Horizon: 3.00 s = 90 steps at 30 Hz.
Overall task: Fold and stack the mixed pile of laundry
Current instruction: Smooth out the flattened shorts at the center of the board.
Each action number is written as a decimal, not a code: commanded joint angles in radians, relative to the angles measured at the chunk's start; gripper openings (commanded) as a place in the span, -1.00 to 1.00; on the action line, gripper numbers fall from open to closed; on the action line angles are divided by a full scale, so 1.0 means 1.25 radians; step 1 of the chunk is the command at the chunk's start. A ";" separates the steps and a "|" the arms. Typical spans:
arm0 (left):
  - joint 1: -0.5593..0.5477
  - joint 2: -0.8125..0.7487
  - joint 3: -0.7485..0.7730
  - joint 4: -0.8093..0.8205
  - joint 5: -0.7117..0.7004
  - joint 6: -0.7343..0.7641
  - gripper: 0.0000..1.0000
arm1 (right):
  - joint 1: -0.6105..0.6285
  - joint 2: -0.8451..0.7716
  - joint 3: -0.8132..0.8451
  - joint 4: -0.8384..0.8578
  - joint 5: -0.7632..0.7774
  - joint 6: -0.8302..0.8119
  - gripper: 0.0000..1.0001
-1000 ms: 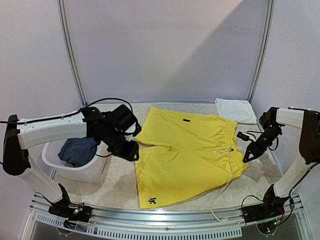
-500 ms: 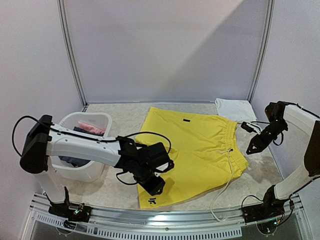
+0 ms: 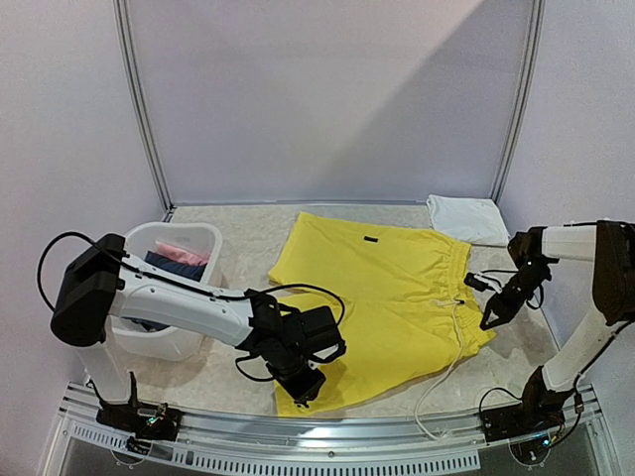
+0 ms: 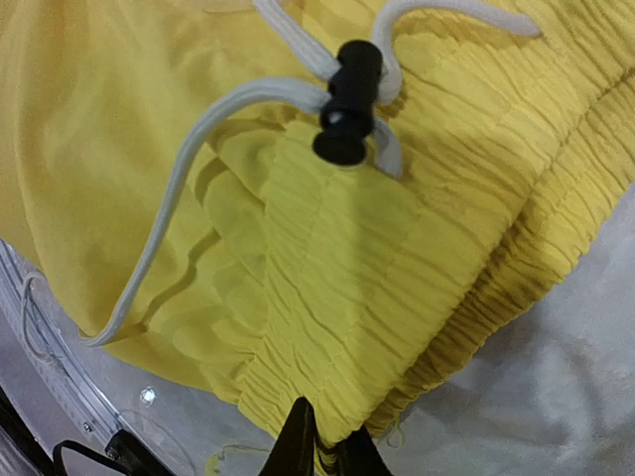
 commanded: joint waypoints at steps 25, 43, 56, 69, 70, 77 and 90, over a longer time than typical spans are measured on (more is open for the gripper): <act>0.281 0.012 0.458 -0.185 -0.207 0.136 -0.06 | -0.010 -0.058 0.327 -0.037 -0.104 0.080 -0.12; 0.493 0.416 0.620 0.014 0.009 0.071 -0.07 | 0.006 0.425 0.546 0.086 -0.021 0.203 -0.25; 0.572 0.329 0.418 0.039 -0.023 0.036 -0.07 | 0.092 0.522 0.635 0.070 0.141 0.265 -0.19; 0.629 0.304 0.584 -0.009 0.006 0.088 -0.06 | 0.124 0.484 0.707 -0.006 0.106 0.325 -0.17; 0.629 0.321 0.631 -0.030 0.000 0.096 -0.05 | 0.124 0.468 0.704 -0.004 0.098 0.329 -0.16; 0.650 0.521 0.975 -0.101 0.018 0.065 -0.05 | 0.124 0.407 0.704 0.032 0.085 0.326 -0.14; 0.659 0.664 0.998 0.110 0.111 -0.062 -0.12 | 0.113 0.520 0.730 0.076 0.162 0.296 -0.20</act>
